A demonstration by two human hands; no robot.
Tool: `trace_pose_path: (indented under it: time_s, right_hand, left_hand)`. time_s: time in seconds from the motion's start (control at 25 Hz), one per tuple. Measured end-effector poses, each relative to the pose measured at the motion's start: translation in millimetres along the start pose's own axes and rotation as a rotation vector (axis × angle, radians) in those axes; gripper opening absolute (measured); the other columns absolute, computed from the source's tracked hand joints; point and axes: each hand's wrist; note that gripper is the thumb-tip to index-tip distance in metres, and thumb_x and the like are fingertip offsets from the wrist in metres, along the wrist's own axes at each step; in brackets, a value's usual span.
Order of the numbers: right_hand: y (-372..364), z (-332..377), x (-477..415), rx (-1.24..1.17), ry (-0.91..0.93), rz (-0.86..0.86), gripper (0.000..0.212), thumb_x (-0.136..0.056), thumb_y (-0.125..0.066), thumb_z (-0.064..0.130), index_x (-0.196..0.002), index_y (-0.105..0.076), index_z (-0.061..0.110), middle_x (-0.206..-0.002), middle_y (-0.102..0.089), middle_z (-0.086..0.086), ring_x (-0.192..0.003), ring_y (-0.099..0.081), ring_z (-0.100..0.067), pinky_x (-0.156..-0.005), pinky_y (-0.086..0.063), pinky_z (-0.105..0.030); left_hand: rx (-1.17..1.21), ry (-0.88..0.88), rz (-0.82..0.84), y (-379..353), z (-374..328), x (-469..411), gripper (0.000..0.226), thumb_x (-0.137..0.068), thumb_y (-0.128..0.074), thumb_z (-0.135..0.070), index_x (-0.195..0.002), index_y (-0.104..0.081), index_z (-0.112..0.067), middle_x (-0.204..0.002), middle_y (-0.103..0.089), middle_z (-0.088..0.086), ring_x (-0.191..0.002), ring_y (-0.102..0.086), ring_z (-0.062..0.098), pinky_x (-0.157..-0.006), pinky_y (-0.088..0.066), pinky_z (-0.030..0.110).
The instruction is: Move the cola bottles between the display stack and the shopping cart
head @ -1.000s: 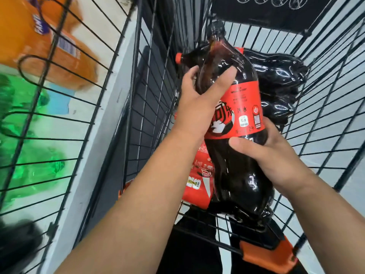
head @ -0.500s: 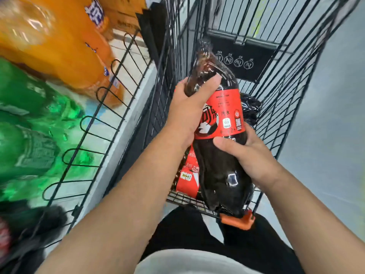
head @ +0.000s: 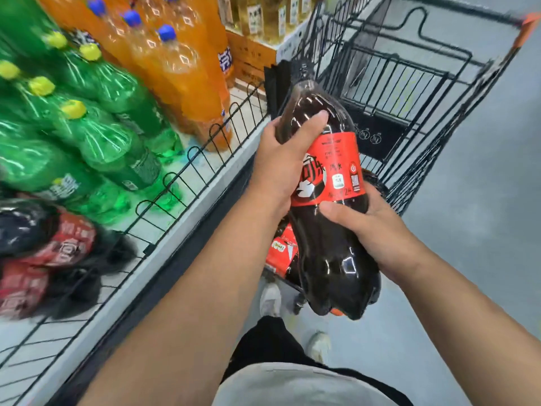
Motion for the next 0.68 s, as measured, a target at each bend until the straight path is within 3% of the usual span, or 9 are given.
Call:
trace_pose_path:
  time_s: [0.36, 0.44, 0.6, 0.68]
  right_hand:
    - [-55, -4, 69, 0.109, 0.071, 0.283, 0.079, -0.053, -0.087, 0.045, -0.124, -0.057, 0.031, -0.111, -0.073, 0.002, -0.100, -0.071, -0.021, -0.097, -0.051, -0.048]
    - [-76, -5, 83, 0.130, 0.082, 0.338, 0.081, -0.050, -0.087, 0.048, -0.123, -0.057, 0.032, -0.111, -0.073, 0.003, -0.100, -0.071, -0.020, -0.095, -0.052, -0.045]
    - [-122, -2, 110, 0.148, 0.127, 0.424, 0.061, -0.057, -0.083, 0.034, -0.113, -0.060, 0.028, -0.101, -0.075, 0.005, -0.094, -0.073, -0.016, -0.081, -0.054, -0.030]
    - [-150, -2, 127, 0.168, 0.143, 0.485, 0.062, -0.056, -0.084, 0.035, -0.113, -0.060, 0.029, -0.101, -0.075, 0.005, -0.093, -0.073, -0.015, -0.081, -0.053, -0.030]
  left_hand:
    - [0.076, -0.154, -0.237, 66, -19, 112, 0.085, -0.052, -0.088, -0.051, -0.124, -0.060, -0.017, -0.111, -0.076, 0.011, -0.099, -0.075, 0.030, -0.094, -0.058, 0.056]
    - [0.072, -0.194, -0.306, 88, -25, 136, 0.083, -0.050, -0.087, -0.054, -0.121, -0.061, -0.018, -0.111, -0.076, 0.010, -0.100, -0.075, 0.031, -0.095, -0.058, 0.056]
    - [0.082, -0.252, -0.403, 131, -36, 182, 0.073, -0.057, -0.087, -0.050, -0.117, -0.062, -0.018, -0.110, -0.076, 0.011, -0.100, -0.075, 0.032, -0.094, -0.058, 0.057]
    - [0.088, -0.288, -0.441, 159, -44, 207, 0.075, -0.053, -0.086, -0.053, -0.116, -0.063, -0.018, -0.109, -0.076, 0.011, -0.101, -0.074, 0.032, -0.095, -0.057, 0.057]
Point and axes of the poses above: each hand's wrist, its own x-axis away from the middle knuckle, its own y-axis out of the back of the hand, z = x × y
